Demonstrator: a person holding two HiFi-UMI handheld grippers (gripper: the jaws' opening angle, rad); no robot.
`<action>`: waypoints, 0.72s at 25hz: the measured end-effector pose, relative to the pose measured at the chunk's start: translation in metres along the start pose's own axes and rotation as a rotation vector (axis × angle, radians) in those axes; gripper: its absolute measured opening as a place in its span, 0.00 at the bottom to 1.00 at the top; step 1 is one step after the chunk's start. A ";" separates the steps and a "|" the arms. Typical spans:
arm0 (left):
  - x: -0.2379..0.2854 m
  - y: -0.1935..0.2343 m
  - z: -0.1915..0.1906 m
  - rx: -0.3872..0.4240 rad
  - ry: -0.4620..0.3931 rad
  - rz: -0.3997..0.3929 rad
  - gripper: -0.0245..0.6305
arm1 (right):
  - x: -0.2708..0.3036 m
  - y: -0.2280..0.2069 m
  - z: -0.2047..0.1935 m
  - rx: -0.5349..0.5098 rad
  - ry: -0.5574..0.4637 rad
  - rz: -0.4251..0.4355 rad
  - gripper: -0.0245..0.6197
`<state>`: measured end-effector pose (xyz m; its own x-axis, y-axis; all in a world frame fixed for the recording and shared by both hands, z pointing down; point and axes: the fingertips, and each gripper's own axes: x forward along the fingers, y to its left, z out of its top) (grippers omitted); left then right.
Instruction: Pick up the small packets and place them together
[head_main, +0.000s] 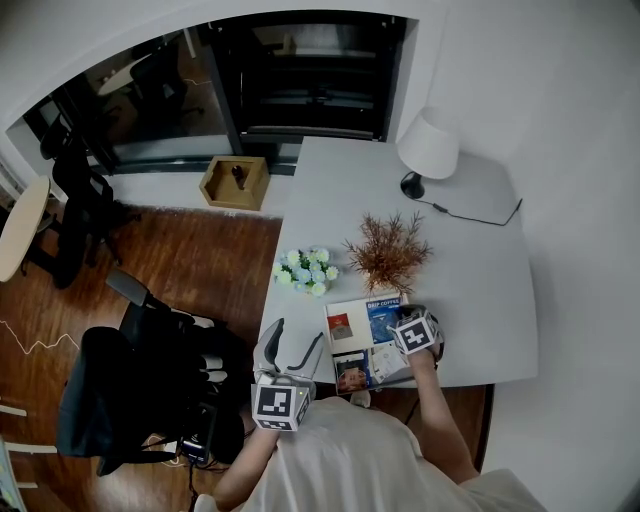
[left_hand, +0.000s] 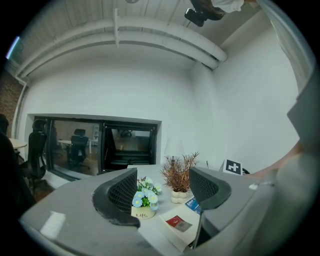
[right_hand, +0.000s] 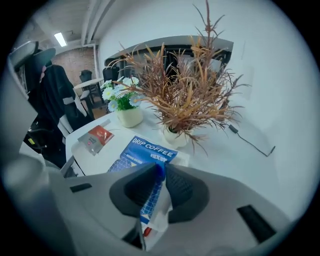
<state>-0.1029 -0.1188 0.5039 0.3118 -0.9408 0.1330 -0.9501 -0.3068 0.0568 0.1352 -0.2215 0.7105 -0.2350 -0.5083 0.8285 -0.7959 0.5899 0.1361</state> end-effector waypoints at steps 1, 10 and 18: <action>0.001 0.000 0.000 0.000 0.000 -0.001 0.52 | 0.000 0.002 -0.001 0.011 -0.004 0.010 0.15; 0.005 -0.002 0.002 0.004 0.000 -0.013 0.52 | -0.019 -0.004 -0.004 0.052 -0.049 -0.059 0.17; 0.007 -0.006 0.003 0.004 -0.004 -0.028 0.52 | -0.098 -0.025 0.033 0.204 -0.380 -0.130 0.16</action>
<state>-0.0948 -0.1242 0.5016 0.3386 -0.9323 0.1271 -0.9409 -0.3341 0.0563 0.1600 -0.2073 0.6085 -0.2836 -0.7870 0.5479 -0.9172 0.3894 0.0846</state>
